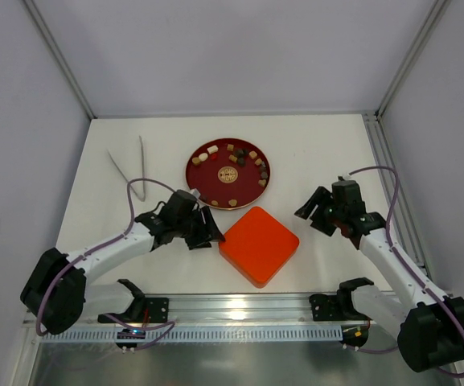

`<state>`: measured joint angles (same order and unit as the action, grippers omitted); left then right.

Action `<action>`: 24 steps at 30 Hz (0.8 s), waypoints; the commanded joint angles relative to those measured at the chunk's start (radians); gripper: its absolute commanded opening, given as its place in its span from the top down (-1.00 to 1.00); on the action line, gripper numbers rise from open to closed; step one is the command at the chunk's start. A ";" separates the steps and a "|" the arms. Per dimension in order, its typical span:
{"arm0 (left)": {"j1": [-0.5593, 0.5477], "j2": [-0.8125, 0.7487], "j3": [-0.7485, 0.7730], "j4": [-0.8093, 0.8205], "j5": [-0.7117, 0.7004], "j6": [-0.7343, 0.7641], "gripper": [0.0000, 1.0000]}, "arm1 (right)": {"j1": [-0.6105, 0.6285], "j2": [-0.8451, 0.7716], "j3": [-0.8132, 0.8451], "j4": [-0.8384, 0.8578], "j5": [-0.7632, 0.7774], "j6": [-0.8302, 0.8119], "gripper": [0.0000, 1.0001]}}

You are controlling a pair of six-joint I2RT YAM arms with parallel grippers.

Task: Pack the chocolate

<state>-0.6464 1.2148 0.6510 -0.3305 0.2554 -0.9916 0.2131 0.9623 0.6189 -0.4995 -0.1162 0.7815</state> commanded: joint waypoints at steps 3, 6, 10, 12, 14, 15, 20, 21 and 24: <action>-0.071 0.034 0.015 0.011 -0.057 -0.042 -0.11 | 0.023 -0.002 -0.019 0.088 -0.074 -0.094 -0.36; -0.079 0.038 0.001 0.022 -0.062 -0.048 -0.10 | 0.060 0.003 -0.024 0.090 -0.070 -0.113 -0.36; -0.082 0.051 -0.027 0.013 -0.068 -0.061 0.01 | 0.135 0.003 -0.047 0.090 -0.024 -0.111 -0.36; -0.082 0.061 -0.034 -0.004 -0.070 -0.064 0.06 | 0.160 0.004 -0.067 0.096 -0.016 -0.093 -0.36; -0.084 0.063 -0.044 -0.016 -0.079 -0.068 0.12 | 0.178 0.001 -0.103 0.111 -0.017 -0.080 -0.36; -0.084 0.063 -0.051 -0.022 -0.082 -0.071 0.13 | 0.192 -0.005 -0.123 0.113 -0.011 -0.070 -0.35; -0.082 0.072 -0.068 -0.041 -0.099 -0.079 0.19 | 0.207 -0.040 -0.185 0.128 0.003 -0.044 -0.35; -0.082 0.078 -0.070 -0.042 -0.099 -0.078 0.20 | 0.210 -0.045 -0.195 0.133 0.001 -0.039 -0.34; -0.085 0.106 -0.073 -0.038 -0.102 -0.085 0.22 | 0.221 -0.048 -0.229 0.138 0.012 -0.024 -0.33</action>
<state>-0.7261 1.2648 0.6239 -0.2794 0.2287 -1.0958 0.4179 0.9134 0.4324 -0.3553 -0.1352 0.7406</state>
